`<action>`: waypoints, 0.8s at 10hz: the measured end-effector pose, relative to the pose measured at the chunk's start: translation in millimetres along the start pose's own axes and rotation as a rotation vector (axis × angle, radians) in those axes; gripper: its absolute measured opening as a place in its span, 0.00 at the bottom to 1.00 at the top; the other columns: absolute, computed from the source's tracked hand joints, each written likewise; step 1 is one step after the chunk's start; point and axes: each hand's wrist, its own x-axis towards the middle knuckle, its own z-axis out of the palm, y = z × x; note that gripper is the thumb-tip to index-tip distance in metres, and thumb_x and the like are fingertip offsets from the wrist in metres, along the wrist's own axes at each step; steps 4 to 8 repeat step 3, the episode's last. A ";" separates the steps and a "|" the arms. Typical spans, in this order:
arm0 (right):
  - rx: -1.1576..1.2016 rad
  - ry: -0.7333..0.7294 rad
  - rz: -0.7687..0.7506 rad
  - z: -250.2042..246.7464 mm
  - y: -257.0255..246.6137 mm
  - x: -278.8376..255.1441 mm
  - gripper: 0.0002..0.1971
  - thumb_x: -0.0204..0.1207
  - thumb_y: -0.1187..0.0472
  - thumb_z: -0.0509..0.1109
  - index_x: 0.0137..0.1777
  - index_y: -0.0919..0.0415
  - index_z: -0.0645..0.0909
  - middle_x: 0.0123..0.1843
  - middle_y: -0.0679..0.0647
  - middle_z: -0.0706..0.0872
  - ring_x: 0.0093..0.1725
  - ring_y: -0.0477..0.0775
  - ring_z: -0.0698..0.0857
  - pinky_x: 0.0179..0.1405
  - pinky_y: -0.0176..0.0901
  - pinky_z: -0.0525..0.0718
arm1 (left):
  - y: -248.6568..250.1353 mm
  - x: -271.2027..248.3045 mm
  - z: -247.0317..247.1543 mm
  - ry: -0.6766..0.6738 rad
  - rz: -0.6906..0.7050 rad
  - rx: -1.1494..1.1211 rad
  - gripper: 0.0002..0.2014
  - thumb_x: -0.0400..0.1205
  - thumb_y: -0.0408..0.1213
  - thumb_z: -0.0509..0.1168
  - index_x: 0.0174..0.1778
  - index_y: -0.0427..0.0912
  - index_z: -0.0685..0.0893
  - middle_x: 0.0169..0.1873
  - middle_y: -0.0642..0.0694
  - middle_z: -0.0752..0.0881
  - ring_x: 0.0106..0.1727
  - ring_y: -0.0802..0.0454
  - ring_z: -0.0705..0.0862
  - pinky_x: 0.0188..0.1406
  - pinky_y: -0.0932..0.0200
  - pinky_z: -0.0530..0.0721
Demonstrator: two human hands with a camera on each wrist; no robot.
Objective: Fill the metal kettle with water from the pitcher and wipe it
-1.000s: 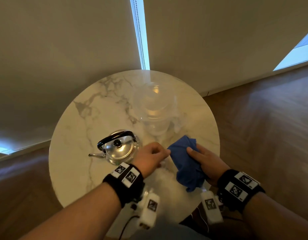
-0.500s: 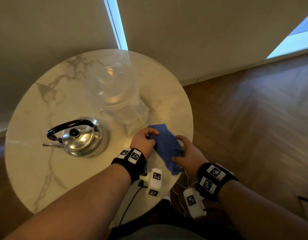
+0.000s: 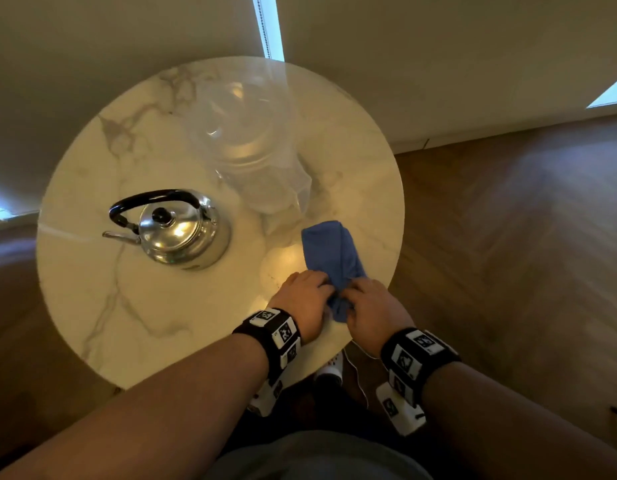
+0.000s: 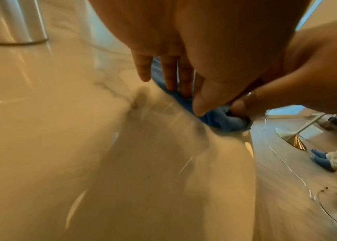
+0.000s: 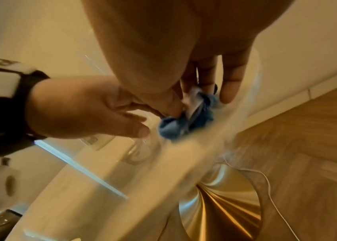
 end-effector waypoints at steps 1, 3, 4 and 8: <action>0.002 -0.072 -0.008 -0.8 2.9 -1.8 0.16 0.81 0.62 0.66 0.67 0.61 0.84 0.66 0.59 0.83 0.64 0.64 0.80 0.65 0.53 0.79 | -12.4 -31.4 0.2 -0.083 0.047 -0.002 0.25 0.79 0.38 0.67 0.74 0.44 0.82 0.74 0.43 0.80 0.74 0.41 0.76 0.78 0.47 0.72; -0.112 -0.274 -0.001 -21.6 -14.8 -35.2 0.21 0.88 0.54 0.59 0.80 0.53 0.73 0.78 0.50 0.76 0.76 0.52 0.74 0.75 0.41 0.69 | -57.6 -154.9 9.1 -0.190 -0.050 -0.162 0.27 0.79 0.50 0.50 0.69 0.54 0.85 0.71 0.53 0.83 0.71 0.49 0.80 0.70 0.54 0.81; -0.112 -0.274 -0.001 -21.6 -14.8 -35.2 0.21 0.88 0.54 0.59 0.80 0.53 0.73 0.78 0.50 0.76 0.76 0.52 0.74 0.75 0.41 0.69 | -57.6 -154.9 9.1 -0.190 -0.050 -0.162 0.27 0.79 0.50 0.50 0.69 0.54 0.85 0.71 0.53 0.83 0.71 0.49 0.80 0.70 0.54 0.81; -0.112 -0.274 -0.001 -21.6 -14.8 -35.2 0.21 0.88 0.54 0.59 0.80 0.53 0.73 0.78 0.50 0.76 0.76 0.52 0.74 0.75 0.41 0.69 | -57.6 -154.9 9.1 -0.190 -0.050 -0.162 0.27 0.79 0.50 0.50 0.69 0.54 0.85 0.71 0.53 0.83 0.71 0.49 0.80 0.70 0.54 0.81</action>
